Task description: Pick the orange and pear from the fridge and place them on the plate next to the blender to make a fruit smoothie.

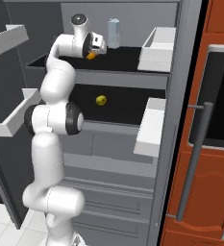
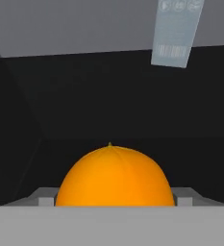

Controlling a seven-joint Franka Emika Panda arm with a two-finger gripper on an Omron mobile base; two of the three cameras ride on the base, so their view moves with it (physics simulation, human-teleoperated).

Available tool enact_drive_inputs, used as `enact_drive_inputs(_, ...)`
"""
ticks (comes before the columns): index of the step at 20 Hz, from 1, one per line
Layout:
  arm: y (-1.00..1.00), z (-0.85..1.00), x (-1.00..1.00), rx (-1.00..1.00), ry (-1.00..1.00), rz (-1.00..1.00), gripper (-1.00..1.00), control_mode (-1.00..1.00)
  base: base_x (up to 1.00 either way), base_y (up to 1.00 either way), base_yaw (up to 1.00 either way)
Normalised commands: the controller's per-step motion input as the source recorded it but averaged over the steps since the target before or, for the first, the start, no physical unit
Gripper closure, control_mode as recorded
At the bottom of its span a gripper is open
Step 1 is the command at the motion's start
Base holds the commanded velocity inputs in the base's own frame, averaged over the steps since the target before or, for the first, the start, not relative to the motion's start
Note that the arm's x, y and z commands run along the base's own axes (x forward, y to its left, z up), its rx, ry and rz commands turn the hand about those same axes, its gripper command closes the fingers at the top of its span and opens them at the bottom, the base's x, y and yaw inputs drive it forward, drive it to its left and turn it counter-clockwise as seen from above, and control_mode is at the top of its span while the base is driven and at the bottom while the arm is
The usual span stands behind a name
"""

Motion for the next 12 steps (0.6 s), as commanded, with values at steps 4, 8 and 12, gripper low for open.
enact_drive_inputs(4, -0.01, -0.18, 0.01, 0.0, -0.11, 0.0, 1.0, -1.0, 0.0, 0.0, 0.0)
enact_drive_inputs(8, -0.05, -0.04, -0.04, 0.0, -0.18, 0.0, 1.0, -1.0, 0.0, 0.0, 0.0)
enact_drive_inputs(12, -0.1, 0.02, -0.42, 0.06, -0.19, 0.0, 1.0, -1.0, 0.0, 0.0, 0.0)
